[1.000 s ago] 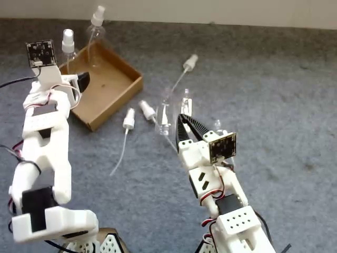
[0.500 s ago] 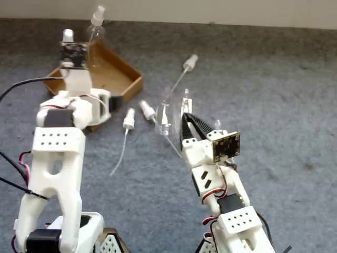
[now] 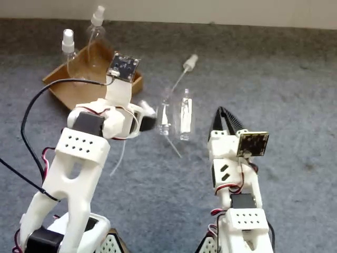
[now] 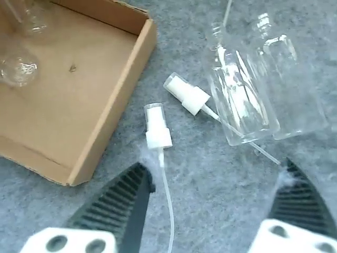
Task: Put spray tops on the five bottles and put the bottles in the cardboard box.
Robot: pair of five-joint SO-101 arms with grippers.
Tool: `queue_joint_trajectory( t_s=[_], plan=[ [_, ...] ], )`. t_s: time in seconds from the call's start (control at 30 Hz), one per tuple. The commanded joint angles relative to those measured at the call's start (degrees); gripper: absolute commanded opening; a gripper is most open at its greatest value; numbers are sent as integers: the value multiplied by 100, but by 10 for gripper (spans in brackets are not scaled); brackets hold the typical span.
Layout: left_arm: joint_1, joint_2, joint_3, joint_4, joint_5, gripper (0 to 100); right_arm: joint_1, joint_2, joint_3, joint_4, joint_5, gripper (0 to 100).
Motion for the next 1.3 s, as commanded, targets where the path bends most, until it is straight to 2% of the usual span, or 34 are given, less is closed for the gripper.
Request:
queue_joint_trajectory(
  t_s=[0.0, 0.13, 0.23, 0.53, 0.87, 1.07, 1.27],
  plan=[
    [233, 382, -936, 580, 18, 316, 127, -57, 673, -48, 18, 9],
    [330, 1657, -2527, 1618, 185, 316, 127, -57, 673, -48, 18, 9],
    [400, 2598, -3705, 2101, 316, 316, 119, -57, 673, -48, 18, 9],
    [576, 5288, -6448, 2664, 334, 316, 101, -57, 681, -48, 18, 9],
    [435, 7793, -9481, 3552, 343, 319, -207, -57, 681, -48, 35, 9],
    [365, 8919, -10712, 3604, 343, 319, -207, -57, 681, -48, 35, 9],
    [347, 9385, -10958, 3604, 308, 316, -207, -57, 681, -48, 26, 9]
  ],
)
